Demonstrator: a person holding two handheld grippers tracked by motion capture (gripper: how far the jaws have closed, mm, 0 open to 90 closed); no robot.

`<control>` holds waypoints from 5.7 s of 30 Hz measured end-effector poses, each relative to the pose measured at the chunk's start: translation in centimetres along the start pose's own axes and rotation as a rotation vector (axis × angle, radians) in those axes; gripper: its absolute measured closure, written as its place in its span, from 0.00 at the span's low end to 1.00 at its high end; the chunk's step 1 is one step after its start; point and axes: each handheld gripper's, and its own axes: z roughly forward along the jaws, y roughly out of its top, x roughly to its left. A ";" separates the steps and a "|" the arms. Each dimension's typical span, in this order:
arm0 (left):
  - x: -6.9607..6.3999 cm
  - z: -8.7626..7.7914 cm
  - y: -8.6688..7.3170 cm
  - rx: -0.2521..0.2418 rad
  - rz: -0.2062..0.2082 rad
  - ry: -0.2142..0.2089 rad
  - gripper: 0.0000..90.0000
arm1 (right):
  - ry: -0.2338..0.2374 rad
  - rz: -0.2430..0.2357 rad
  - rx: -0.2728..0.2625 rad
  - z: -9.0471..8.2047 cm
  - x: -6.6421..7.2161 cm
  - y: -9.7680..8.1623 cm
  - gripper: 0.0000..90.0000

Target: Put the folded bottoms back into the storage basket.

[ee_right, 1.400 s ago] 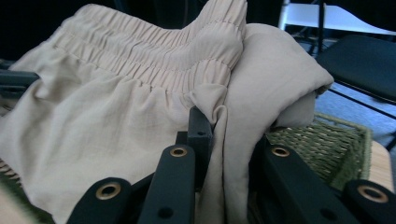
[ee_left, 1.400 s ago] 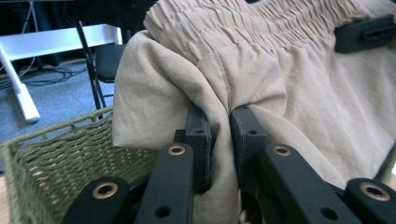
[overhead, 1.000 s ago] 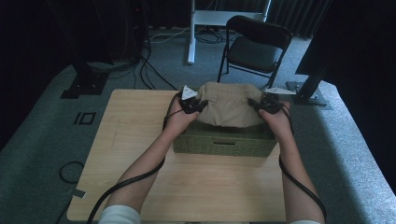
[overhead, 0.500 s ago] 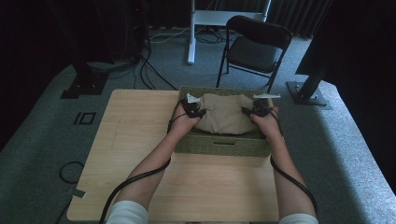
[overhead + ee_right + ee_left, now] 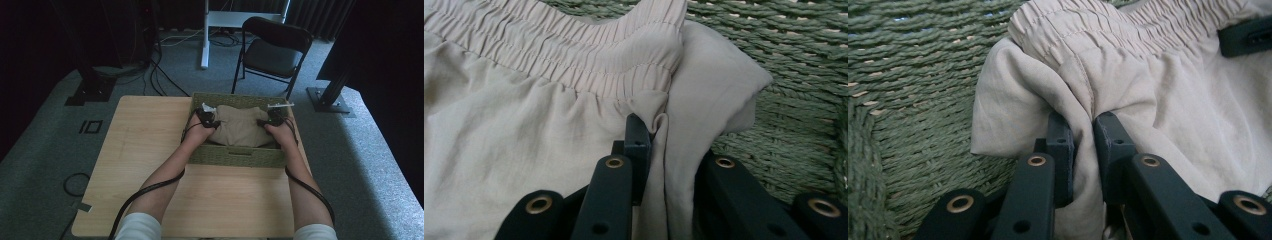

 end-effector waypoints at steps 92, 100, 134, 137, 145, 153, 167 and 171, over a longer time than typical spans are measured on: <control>-5.5 -14.5 -3.0 -0.188 0.158 -0.187 0.20 | 0.212 -0.296 -0.279 -13.9 8.3 -5.3 0.16; -6.5 -15.5 -5.3 -0.179 0.196 -0.217 0.20 | 0.244 -0.309 -0.282 -14.5 9.2 -7.5 0.16; -4.5 -14.7 -13.4 -0.067 0.126 -0.195 0.20 | 0.199 -0.310 -0.157 -11.4 8.0 -16.0 0.15; -3.8 -14.7 -14.4 -0.043 0.118 -0.169 0.20 | 0.165 -0.309 -0.143 -11.2 7.4 -16.6 0.15; -2.6 -15.3 -16.0 -0.029 0.077 -0.121 0.20 | 0.118 -0.279 -0.108 -10.9 6.0 -18.3 0.15; -1.1 -16.2 -17.3 -0.024 0.040 -0.072 0.20 | 0.069 -0.268 -0.086 -11.1 5.1 -19.5 0.15; 1.3 -18.0 -19.5 -0.017 -0.017 0.007 0.20 | 0.014 -0.222 -0.086 -12.2 4.0 -20.7 0.15; 1.9 -18.5 -20.0 -0.016 -0.044 0.031 0.20 | -0.004 -0.216 -0.071 -12.3 3.7 -21.2 0.15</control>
